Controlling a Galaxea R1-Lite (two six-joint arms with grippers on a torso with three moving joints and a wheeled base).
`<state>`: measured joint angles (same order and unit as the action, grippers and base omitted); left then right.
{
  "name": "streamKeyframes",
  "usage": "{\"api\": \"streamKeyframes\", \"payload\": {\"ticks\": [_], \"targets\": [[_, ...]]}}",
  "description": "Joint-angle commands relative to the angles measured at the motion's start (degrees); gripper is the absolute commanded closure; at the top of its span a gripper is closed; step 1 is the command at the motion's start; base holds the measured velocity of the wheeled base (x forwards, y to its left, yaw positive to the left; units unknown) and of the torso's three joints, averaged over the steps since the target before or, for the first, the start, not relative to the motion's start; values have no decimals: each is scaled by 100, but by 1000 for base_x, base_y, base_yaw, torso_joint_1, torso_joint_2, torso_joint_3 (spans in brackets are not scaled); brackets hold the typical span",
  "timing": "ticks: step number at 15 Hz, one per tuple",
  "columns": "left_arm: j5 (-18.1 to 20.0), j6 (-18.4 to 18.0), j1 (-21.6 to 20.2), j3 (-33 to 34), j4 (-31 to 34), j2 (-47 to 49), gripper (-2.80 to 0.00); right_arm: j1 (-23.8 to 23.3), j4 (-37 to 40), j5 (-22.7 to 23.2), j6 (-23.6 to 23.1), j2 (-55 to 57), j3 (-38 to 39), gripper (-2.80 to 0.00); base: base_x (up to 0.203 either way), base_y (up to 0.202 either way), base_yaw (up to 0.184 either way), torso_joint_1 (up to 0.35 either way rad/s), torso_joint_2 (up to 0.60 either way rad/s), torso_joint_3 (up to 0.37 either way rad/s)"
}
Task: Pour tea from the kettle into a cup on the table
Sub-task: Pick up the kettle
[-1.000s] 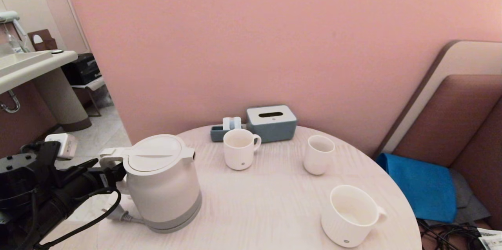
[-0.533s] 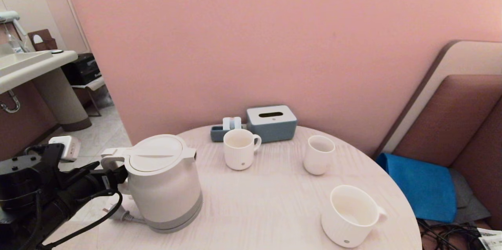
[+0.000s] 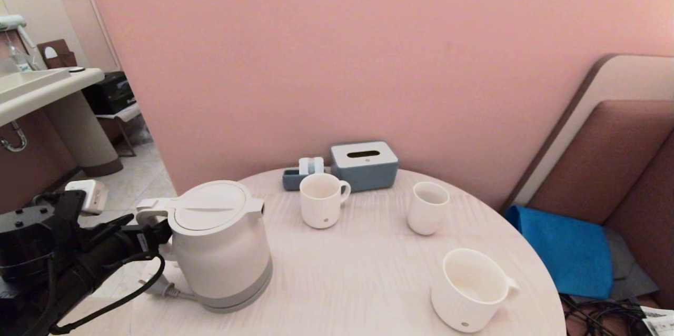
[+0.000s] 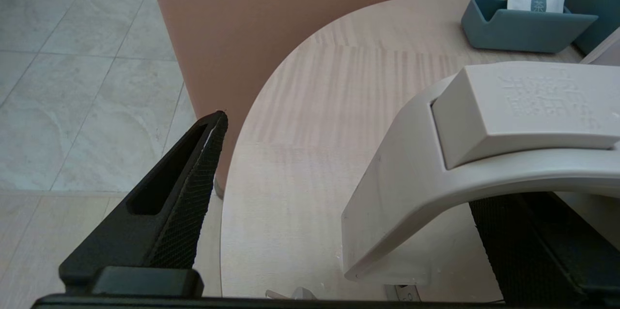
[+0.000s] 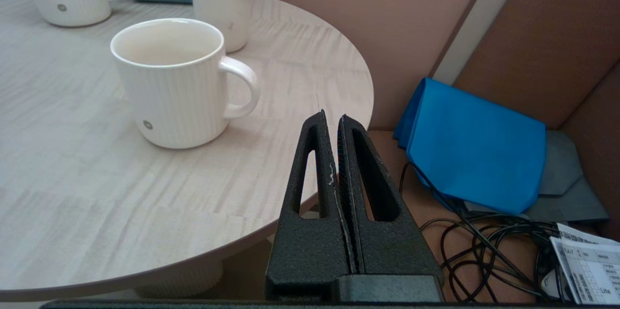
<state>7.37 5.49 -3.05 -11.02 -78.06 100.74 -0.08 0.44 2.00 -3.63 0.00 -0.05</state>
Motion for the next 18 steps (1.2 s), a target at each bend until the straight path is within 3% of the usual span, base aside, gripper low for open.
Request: {"api": "streamKeyframes", "payload": {"ticks": [1,18], "targets": [[1,5,-3,6,-43,-11,-280,1,0,2,-6,0,-3,0,0,0,0,0,0,0],[1,-4,-3,39,-43,-78,-280,-1,0,2,-6,0,-3,0,0,0,0,0,0,0]]}}
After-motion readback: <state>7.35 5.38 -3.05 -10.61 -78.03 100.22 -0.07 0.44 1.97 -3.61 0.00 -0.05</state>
